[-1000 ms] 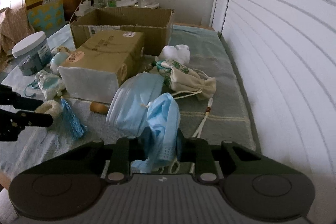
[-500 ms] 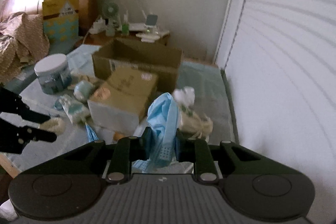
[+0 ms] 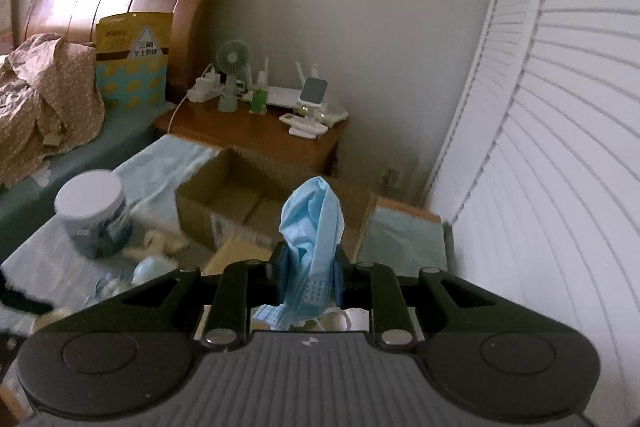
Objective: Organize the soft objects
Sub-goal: 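Drop the mask into the cardboard box with the right tool while the left tool drops the ring in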
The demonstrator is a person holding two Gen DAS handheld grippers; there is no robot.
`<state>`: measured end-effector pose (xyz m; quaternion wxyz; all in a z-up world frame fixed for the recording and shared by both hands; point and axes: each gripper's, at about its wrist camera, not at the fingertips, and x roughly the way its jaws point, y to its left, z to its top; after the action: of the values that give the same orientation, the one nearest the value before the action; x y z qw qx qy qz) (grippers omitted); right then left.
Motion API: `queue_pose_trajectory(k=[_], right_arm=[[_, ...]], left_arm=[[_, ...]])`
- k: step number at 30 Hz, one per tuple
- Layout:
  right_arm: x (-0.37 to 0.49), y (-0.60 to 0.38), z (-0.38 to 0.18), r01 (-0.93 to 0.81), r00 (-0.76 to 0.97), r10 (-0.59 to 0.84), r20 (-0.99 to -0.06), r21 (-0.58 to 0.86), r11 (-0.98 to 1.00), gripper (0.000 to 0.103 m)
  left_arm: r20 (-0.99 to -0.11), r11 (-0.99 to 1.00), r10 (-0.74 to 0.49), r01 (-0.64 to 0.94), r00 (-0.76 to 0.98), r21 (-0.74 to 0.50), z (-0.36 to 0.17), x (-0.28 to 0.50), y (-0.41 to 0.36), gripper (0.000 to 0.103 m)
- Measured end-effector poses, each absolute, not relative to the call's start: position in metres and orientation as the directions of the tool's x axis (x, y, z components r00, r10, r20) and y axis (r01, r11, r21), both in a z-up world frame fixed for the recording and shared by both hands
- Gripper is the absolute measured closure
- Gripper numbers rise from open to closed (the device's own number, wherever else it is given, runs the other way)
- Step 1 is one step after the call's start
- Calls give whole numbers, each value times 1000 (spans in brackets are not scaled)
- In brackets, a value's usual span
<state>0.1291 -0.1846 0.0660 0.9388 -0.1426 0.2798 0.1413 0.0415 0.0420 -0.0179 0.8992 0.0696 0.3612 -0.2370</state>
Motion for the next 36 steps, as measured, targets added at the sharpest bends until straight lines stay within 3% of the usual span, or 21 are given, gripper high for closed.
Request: queue_pose_trajectory(k=[11, 14, 15, 16, 18, 20, 36], right_arm=[[245, -164, 46, -346, 773, 150, -617, -211, 914, 77], [264, -162, 32, -336, 766, 140, -628, -205, 919, 68], [267, -162, 28, -335, 763, 135, -632, -208, 919, 55], [269, -161, 24, -334, 760, 129, -637, -212, 918, 36], [267, -162, 19, -323, 766, 121, -631, -216, 921, 13], [258, -165, 18, -330, 771, 146, -620, -193, 924, 2], [127, -187, 5, -306, 740, 202, -642, -54, 950, 0]], left_arm=[[-698, 905, -343, 419, 629, -68, -24, 65, 50, 73], [-702, 907, -339, 417, 626, -67, -24, 69, 48, 73], [-703, 908, -337, 415, 626, -66, -24, 71, 47, 73], [-704, 907, -337, 415, 626, -66, -24, 72, 47, 73], [-703, 907, -336, 416, 627, -63, -23, 74, 46, 73], [-702, 906, -337, 419, 628, -60, -22, 77, 45, 73], [-670, 885, -349, 466, 655, -6, 4, 114, 25, 73]])
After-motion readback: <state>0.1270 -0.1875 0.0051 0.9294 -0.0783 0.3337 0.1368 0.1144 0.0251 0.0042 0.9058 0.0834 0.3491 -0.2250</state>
